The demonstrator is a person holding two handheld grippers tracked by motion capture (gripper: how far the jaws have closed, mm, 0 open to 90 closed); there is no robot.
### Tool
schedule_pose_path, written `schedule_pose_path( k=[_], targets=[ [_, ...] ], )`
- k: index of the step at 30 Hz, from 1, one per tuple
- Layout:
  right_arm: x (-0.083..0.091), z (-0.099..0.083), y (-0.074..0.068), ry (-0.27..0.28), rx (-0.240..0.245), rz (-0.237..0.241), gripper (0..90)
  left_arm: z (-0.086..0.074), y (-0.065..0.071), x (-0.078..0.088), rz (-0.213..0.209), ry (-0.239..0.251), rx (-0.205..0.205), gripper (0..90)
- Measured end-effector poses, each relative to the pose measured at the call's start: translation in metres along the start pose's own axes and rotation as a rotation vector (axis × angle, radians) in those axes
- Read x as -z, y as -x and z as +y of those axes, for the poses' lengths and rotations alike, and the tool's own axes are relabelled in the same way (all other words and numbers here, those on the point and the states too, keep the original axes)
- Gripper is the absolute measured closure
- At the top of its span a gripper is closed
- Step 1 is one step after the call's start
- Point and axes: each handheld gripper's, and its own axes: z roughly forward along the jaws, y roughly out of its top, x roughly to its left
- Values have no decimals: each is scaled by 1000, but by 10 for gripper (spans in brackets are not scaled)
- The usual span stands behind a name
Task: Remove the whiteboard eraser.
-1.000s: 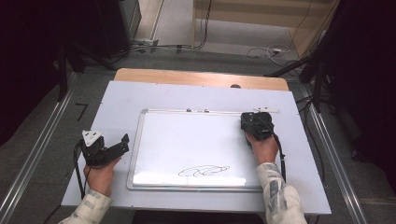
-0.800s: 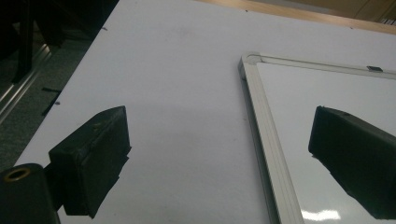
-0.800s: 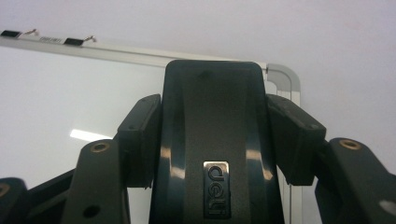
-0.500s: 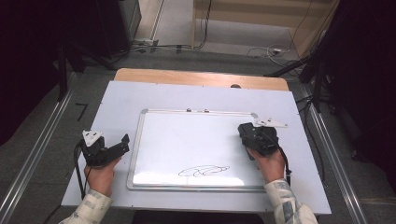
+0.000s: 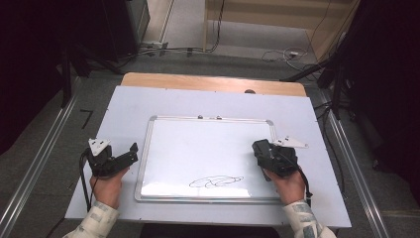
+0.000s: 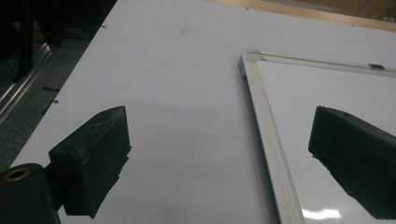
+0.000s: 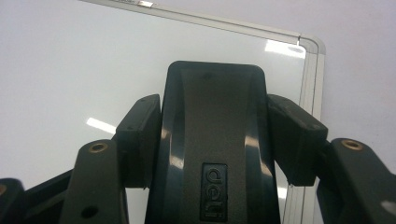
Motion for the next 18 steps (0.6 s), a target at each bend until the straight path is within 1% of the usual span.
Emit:
schedule_pose_path(
  k=[10,13,18],
  targets=[
    [6,-4,1,7,-4,9,378,0,0,0,-1,2,-2,65],
    [8,-5,-1,7,-4,22,379,0,0,0,1,4,1,64],
    [11,-6,-3,10,4,28,379,0,1,0,-1,3,-1,64]
  ],
)
